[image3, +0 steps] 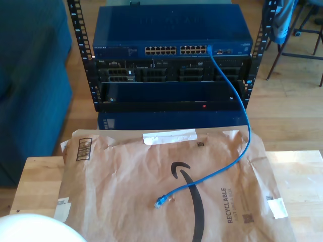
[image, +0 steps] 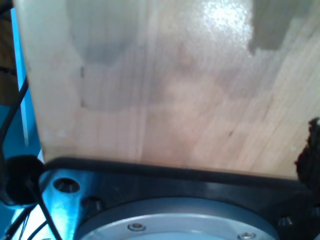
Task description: Grab the cable and plug it in
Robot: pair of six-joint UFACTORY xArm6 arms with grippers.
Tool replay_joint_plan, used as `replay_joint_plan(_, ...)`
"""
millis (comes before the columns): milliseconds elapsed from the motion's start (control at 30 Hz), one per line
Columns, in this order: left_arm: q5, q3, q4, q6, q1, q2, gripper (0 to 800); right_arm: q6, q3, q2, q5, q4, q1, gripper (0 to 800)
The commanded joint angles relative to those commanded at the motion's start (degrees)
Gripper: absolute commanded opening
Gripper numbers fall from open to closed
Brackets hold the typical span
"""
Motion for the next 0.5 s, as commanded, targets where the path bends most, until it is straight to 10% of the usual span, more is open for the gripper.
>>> replay_joint_plan(500, 0.0, 0.0, 0.0, 0.0, 0.0, 0.0, 800, 0.0, 14.77, -4.31, -16.09, 0.09, -0.35, 797)
